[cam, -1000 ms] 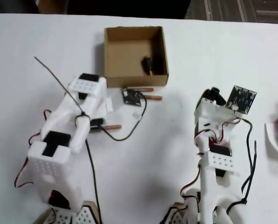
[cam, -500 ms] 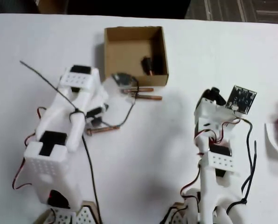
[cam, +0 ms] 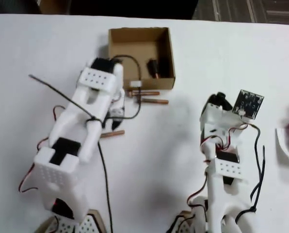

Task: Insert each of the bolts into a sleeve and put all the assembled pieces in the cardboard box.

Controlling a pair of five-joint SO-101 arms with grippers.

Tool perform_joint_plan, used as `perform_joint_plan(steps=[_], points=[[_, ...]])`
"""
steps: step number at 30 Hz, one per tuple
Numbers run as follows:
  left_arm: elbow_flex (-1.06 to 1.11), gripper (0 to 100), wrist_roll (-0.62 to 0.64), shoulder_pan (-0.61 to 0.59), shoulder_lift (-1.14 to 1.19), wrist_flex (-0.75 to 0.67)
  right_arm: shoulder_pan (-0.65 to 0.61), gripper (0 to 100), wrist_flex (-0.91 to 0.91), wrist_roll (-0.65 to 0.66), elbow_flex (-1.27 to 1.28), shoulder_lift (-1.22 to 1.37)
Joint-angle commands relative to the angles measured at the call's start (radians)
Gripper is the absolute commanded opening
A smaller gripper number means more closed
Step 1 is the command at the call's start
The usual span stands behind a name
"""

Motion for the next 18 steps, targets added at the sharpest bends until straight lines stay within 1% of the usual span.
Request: perform_joint_plan(steps=[1,4,8,12,18], points=[[0.018,17,0.353,0.008,-0.011,0.012,-0.010,2.0,-0.024,-0.006,-0.006,-0.041],[0.019,23,0.493,0.005,-0.011,0.015,-0.010,2.0,-0.024,-0.006,-0.006,-0.041],[0.019,24,0.631,-0.038,-0.012,0.017,-0.012,2.0,-0.022,-0.006,-0.006,-0.041],[0.041,24,0.637,-0.052,-0.011,0.015,-0.013,2.0,-0.024,-0.006,-0.006,-0.038],[0.140,24,0.637,-0.058,-0.009,-0.002,-0.013,2.0,-0.024,-0.006,-0.006,-0.038]])
